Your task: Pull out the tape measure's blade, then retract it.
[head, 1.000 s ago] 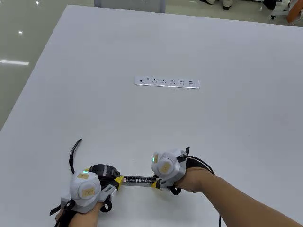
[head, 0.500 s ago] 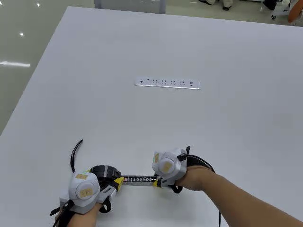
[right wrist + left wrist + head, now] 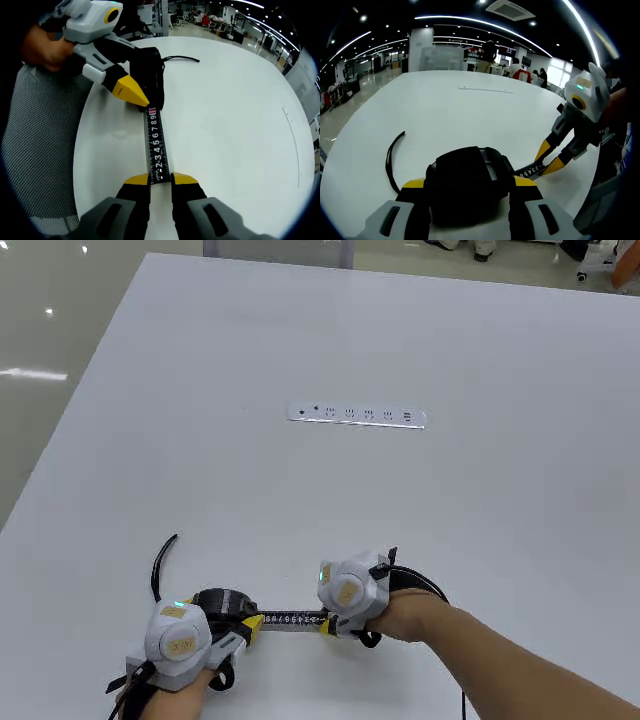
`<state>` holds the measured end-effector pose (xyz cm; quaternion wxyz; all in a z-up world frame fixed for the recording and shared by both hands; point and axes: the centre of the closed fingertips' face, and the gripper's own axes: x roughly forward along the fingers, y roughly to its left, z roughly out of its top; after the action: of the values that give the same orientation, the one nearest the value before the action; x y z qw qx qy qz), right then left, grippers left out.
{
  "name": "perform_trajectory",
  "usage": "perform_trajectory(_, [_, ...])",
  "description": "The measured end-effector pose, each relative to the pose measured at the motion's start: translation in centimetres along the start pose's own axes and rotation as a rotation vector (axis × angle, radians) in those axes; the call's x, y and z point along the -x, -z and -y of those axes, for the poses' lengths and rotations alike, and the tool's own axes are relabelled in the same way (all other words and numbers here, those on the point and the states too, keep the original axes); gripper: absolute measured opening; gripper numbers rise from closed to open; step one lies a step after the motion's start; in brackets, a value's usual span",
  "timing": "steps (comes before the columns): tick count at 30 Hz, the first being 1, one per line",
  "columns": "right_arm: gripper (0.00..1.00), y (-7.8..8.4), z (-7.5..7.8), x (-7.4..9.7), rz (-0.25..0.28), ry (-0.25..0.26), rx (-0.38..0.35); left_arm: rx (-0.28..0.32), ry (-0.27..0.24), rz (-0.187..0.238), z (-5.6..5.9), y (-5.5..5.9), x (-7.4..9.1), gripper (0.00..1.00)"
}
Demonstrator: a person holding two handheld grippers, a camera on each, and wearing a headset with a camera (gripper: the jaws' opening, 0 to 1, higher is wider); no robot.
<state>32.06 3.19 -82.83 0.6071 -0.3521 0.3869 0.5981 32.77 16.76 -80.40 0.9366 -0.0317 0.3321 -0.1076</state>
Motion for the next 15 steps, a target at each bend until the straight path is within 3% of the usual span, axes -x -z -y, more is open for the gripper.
perform_trajectory(15, [0.14, -1.4, 0.0, -1.0, 0.006, -0.010, 0.015, 0.008, 0.003, -0.003, 0.0, 0.1, 0.0, 0.60])
